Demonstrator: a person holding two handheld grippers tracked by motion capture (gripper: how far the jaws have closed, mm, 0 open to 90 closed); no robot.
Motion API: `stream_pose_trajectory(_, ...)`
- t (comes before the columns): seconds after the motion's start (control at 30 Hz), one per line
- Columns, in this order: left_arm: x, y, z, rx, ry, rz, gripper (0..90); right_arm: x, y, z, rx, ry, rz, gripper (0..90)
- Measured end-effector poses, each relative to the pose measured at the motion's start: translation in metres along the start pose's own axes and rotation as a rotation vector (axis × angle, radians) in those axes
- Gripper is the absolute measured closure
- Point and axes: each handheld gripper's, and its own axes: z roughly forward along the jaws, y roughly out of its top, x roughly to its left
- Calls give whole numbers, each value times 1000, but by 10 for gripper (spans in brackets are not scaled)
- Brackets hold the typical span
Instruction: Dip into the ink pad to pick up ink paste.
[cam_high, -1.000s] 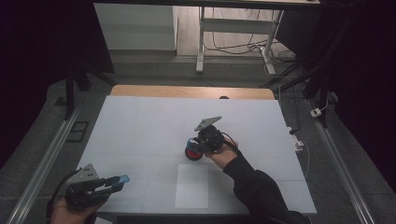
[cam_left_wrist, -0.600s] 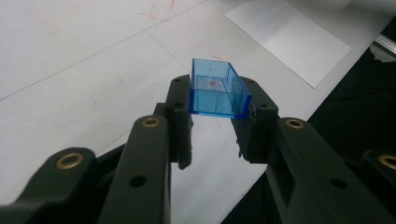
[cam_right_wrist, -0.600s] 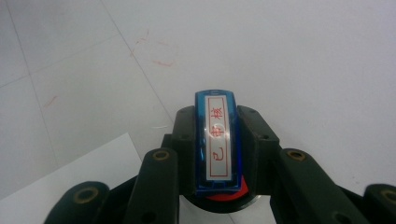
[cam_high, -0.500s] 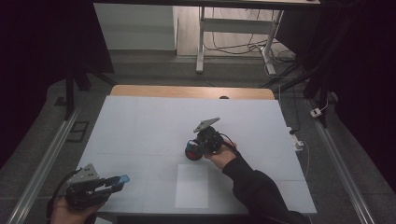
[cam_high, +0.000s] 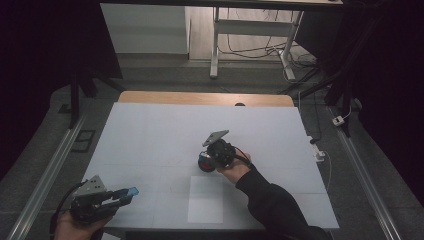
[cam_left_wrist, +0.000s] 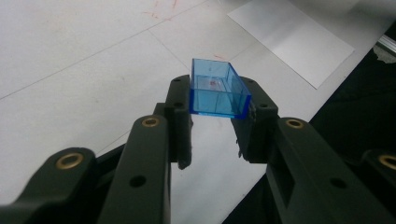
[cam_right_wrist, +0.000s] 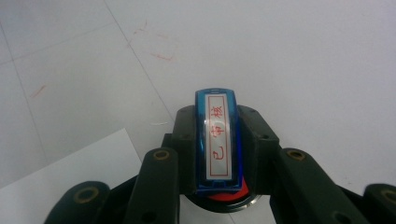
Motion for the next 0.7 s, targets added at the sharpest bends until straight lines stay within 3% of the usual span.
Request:
stream_pose_trajectory(0.17, 0, 0, -1, -4, -3, 2, 684, -3, -1, 0, -9, 21, 37, 705)
stream_pose_trajectory(0.53, 1, 0, -1, -10, -6, -5, 684, -24, -10, 2, -62, 131, 174, 706)
stream_pose_trajectory(0.7, 1, 0, -2, -13, -5, -6, 685, -24, -11, 2, -69, 134, 178, 706)
